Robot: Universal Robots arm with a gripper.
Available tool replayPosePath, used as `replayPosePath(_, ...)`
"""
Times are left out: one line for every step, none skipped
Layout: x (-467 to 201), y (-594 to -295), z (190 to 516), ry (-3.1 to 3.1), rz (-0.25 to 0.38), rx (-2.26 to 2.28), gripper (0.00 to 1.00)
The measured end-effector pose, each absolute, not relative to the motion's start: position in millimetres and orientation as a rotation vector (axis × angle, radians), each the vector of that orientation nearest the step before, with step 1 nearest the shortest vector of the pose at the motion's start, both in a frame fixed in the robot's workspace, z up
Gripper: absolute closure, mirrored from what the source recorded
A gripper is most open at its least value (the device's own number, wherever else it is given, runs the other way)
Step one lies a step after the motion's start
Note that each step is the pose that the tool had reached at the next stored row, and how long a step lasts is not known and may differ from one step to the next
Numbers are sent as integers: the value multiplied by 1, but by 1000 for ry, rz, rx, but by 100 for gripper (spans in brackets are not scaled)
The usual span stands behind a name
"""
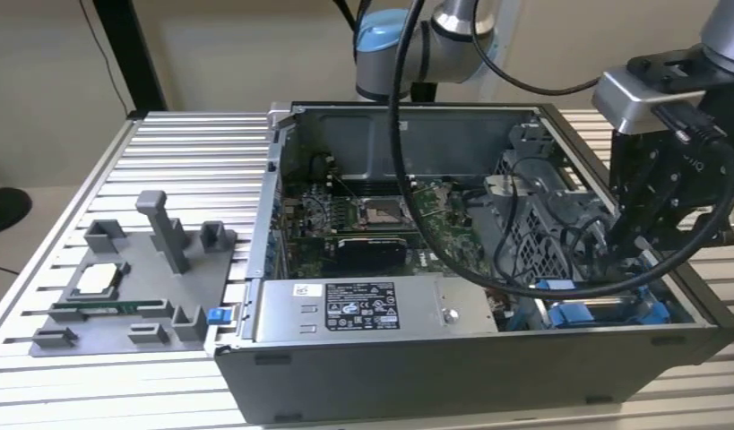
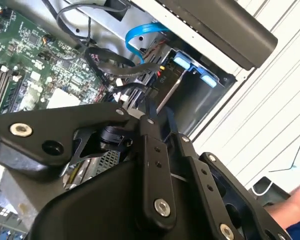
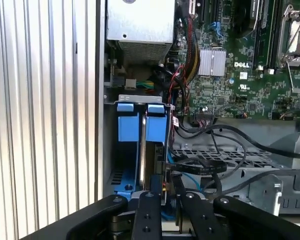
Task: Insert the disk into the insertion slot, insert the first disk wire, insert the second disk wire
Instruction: 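Insert the second disk wire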
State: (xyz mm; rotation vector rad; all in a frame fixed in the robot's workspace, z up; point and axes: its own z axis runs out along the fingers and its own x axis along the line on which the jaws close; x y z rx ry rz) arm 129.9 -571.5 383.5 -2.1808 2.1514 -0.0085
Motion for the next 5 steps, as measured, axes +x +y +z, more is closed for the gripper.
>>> replayPosePath(130, -572, 384, 2151, -9, -2181, 0)
replayPosePath(130, -572, 384, 2151, -9, -2181, 0)
replayPosePath(130, -572, 384, 2152, -9, -2181, 0)
replayPosePath(130, -572, 384, 2151, -9, -2181, 0)
replayPosePath(130, -572, 384, 2151, -9, -2181, 0)
